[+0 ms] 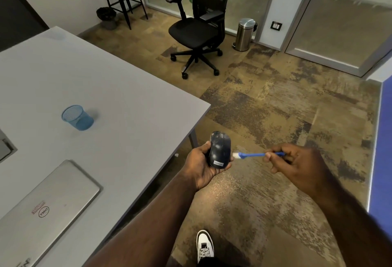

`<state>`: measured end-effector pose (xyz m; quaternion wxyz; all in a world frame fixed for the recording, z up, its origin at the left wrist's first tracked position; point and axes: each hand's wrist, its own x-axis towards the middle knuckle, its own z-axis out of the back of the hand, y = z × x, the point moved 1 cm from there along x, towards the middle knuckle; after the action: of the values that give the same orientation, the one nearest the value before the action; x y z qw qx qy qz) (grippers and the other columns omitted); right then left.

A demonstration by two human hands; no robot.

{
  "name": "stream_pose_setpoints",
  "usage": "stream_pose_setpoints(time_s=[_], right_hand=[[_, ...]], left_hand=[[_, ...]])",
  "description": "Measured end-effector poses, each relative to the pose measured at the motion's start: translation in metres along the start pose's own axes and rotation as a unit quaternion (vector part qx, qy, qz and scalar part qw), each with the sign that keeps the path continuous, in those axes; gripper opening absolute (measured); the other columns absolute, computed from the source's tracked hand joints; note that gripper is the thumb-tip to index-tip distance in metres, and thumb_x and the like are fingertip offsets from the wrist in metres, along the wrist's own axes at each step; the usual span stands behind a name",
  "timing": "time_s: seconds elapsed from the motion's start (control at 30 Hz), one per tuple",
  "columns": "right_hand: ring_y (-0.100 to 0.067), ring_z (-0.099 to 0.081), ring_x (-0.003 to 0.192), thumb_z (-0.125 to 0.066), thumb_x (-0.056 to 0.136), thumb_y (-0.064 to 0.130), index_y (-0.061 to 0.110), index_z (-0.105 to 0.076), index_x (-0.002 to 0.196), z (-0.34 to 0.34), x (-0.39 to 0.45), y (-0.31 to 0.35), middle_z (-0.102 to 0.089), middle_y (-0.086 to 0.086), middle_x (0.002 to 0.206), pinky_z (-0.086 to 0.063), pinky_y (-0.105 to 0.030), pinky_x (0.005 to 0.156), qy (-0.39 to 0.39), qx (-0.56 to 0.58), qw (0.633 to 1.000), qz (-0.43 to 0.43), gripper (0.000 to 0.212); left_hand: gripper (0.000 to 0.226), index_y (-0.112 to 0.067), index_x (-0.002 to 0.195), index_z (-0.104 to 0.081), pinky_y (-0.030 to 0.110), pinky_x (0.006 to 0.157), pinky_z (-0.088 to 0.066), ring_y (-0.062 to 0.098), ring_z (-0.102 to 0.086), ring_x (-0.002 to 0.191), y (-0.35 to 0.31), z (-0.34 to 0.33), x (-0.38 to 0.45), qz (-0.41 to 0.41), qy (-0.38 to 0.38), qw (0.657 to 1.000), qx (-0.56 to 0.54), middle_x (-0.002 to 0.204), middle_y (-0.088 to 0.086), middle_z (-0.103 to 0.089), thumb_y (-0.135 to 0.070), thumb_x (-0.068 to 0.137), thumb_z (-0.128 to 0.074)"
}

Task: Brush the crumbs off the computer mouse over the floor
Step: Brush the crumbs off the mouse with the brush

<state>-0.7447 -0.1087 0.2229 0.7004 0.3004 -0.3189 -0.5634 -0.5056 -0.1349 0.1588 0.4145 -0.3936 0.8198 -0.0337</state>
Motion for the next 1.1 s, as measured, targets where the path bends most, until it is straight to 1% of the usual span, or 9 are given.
stream_pose_setpoints(time_s=[0.1, 0.23, 0.33, 0.47, 0.57, 0.73, 0.87, 1.0, 1.1], right_hand=[[-0.01, -0.073, 0.055, -0.068, 0.09, 0.015, 0.024, -0.076, 0.093, -0.013, 0.006, 0.004, -0.078, 0.01, 0.079, -0.059, -0.024, 0.055, -0.014, 0.069, 0.997, -0.032, 0.012], [-0.013, -0.072, 0.052, -0.065, 0.093, 0.023, 0.016, -0.075, 0.093, -0.027, 0.019, -0.014, -0.075, 0.005, 0.064, -0.058, -0.025, 0.052, -0.052, 0.081, 0.982, -0.163, 0.012], [-0.013, -0.072, 0.051, -0.064, 0.094, 0.022, 0.017, -0.073, 0.093, -0.024, 0.027, -0.024, -0.074, 0.005, 0.061, -0.059, -0.029, 0.053, -0.102, 0.076, 0.971, -0.204, 0.011], [-0.015, -0.068, 0.047, -0.067, 0.092, 0.024, 0.019, -0.074, 0.088, -0.021, 0.028, -0.019, -0.073, -0.004, 0.061, -0.058, -0.03, 0.051, -0.092, 0.167, 0.961, -0.2, 0.009], [-0.011, -0.064, 0.043, -0.068, 0.091, 0.018, 0.012, -0.074, 0.089, -0.025, 0.026, -0.016, -0.07, -0.004, 0.054, -0.055, -0.025, 0.046, -0.046, 0.142, 0.966, -0.212, 0.009], [-0.009, -0.063, 0.042, -0.067, 0.092, 0.02, 0.015, -0.073, 0.088, -0.018, 0.028, -0.012, -0.07, -0.001, 0.054, -0.055, -0.024, 0.046, -0.112, 0.111, 0.967, -0.201, 0.008], [-0.009, -0.062, 0.041, -0.069, 0.09, 0.015, 0.021, -0.075, 0.082, -0.027, 0.025, 0.004, -0.069, -0.004, 0.053, -0.052, -0.02, 0.044, 0.017, 0.123, 0.984, -0.132, 0.011], [-0.004, -0.063, 0.04, -0.067, 0.092, 0.021, 0.021, -0.073, 0.085, -0.027, 0.034, -0.002, -0.071, 0.006, 0.054, -0.051, -0.018, 0.044, -0.079, 0.032, 0.983, -0.163, 0.01], [-0.005, -0.062, 0.041, -0.066, 0.092, 0.024, 0.018, -0.073, 0.088, -0.02, 0.039, -0.006, -0.07, 0.004, 0.053, -0.052, -0.02, 0.045, -0.113, 0.053, 0.974, -0.187, 0.01]], left_hand=[[0.051, 0.001, 0.122, -0.056, 0.041, 0.074, -0.054, 0.036, -0.064, 0.091, 0.006, -0.004, -0.001, 0.01, 0.016, 0.999, 0.026, 0.111, 0.026, -0.064, -0.035, 0.102, -0.026], [0.055, 0.003, 0.132, -0.049, 0.039, 0.07, -0.056, 0.036, -0.062, 0.093, 0.011, -0.007, -0.002, 0.03, 0.043, 0.998, 0.039, 0.118, 0.026, -0.058, -0.035, 0.101, -0.025], [0.054, 0.001, 0.134, -0.048, 0.039, 0.072, -0.055, 0.037, -0.061, 0.094, 0.011, -0.006, -0.003, 0.031, 0.053, 0.997, 0.045, 0.118, 0.026, -0.058, -0.035, 0.101, -0.025], [0.05, -0.002, 0.126, -0.054, 0.037, 0.069, -0.057, 0.036, -0.063, 0.091, 0.008, -0.004, -0.003, 0.029, 0.052, 0.998, 0.037, 0.111, 0.024, -0.062, -0.035, 0.101, -0.025], [0.051, -0.002, 0.123, -0.057, 0.037, 0.069, -0.057, 0.035, -0.063, 0.09, 0.007, -0.003, -0.002, 0.027, 0.054, 0.997, 0.041, 0.109, 0.024, -0.064, -0.036, 0.101, -0.025], [0.045, -0.007, 0.118, -0.058, 0.036, 0.066, -0.057, 0.034, -0.064, 0.088, 0.01, -0.001, -0.001, 0.028, 0.032, 0.998, 0.055, 0.107, 0.023, -0.064, -0.036, 0.102, -0.028], [0.047, -0.006, 0.117, -0.058, 0.035, 0.065, -0.056, 0.032, -0.064, 0.085, 0.012, -0.005, 0.0, 0.029, 0.033, 0.996, 0.076, 0.108, 0.021, -0.063, -0.037, 0.102, -0.027], [0.043, -0.009, 0.116, -0.057, 0.037, 0.067, -0.053, 0.033, -0.062, 0.087, 0.014, -0.009, -0.002, 0.039, 0.035, 0.995, 0.085, 0.114, 0.023, -0.059, -0.036, 0.102, -0.027], [0.039, -0.011, 0.114, -0.056, 0.037, 0.067, -0.053, 0.033, -0.062, 0.088, 0.016, -0.009, -0.004, 0.043, 0.035, 0.994, 0.094, 0.119, 0.024, -0.056, -0.035, 0.102, -0.027]])
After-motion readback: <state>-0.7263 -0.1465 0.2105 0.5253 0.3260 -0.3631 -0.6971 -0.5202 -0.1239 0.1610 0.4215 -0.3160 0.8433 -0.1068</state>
